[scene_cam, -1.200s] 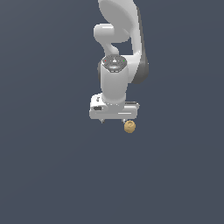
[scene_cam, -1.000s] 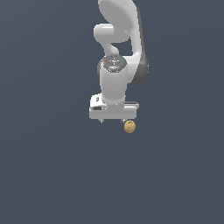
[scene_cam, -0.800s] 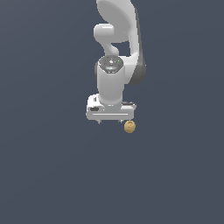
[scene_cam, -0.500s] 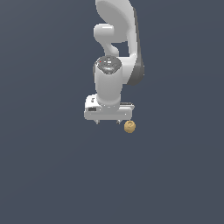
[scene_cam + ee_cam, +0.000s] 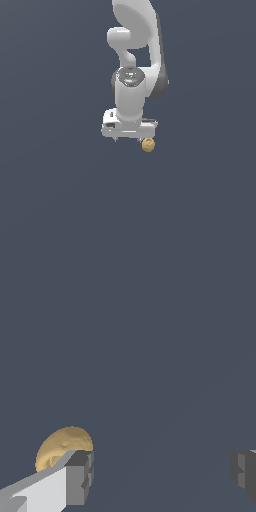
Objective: Pick up the object and move it to a goal position.
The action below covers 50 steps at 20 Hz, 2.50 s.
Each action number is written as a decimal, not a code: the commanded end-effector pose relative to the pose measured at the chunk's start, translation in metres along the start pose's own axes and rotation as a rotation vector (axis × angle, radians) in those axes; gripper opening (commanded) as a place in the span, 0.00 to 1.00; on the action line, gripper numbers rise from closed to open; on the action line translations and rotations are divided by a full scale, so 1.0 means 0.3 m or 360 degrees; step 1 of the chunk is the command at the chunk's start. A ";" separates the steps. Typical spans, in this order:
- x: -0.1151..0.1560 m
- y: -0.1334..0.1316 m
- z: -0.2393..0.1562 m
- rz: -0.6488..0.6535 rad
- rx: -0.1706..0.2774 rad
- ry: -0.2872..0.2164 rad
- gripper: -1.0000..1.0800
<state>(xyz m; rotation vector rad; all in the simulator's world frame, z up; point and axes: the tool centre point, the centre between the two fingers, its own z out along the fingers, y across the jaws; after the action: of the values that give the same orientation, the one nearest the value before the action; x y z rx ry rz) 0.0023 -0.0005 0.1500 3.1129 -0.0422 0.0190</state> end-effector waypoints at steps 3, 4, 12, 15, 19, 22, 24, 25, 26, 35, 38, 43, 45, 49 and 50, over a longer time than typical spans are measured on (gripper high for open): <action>-0.019 -0.056 0.029 0.0080 0.0008 -0.0003 0.96; -0.025 -0.071 0.037 0.0103 0.0010 -0.0003 0.96; -0.087 -0.211 0.111 0.0324 0.0028 -0.0013 0.96; -0.111 -0.256 0.135 0.0399 0.0033 -0.0017 0.96; -0.138 -0.302 0.160 0.0478 0.0037 -0.0022 0.96; -0.153 -0.327 0.173 0.0522 0.0039 -0.0025 0.96; -0.161 -0.339 0.180 0.0543 0.0040 -0.0026 0.96; -0.164 -0.343 0.182 0.0552 0.0040 -0.0027 0.96; -0.166 -0.347 0.184 0.0559 0.0040 -0.0027 0.96; -0.171 -0.354 0.205 0.0565 0.0041 -0.0028 0.96; -0.173 -0.354 0.242 0.0567 0.0041 -0.0028 0.96; -0.176 -0.356 0.322 0.0570 0.0041 -0.0028 0.96; -0.176 -0.358 0.341 0.0570 0.0041 -0.0028 0.96; -0.174 -0.358 0.355 0.0572 0.0041 -0.0028 0.96; -0.174 -0.358 0.355 0.0572 0.0041 -0.0028 0.00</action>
<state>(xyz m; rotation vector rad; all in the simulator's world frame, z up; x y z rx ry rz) -0.0461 0.1052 0.0407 3.0831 -0.6025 -0.0010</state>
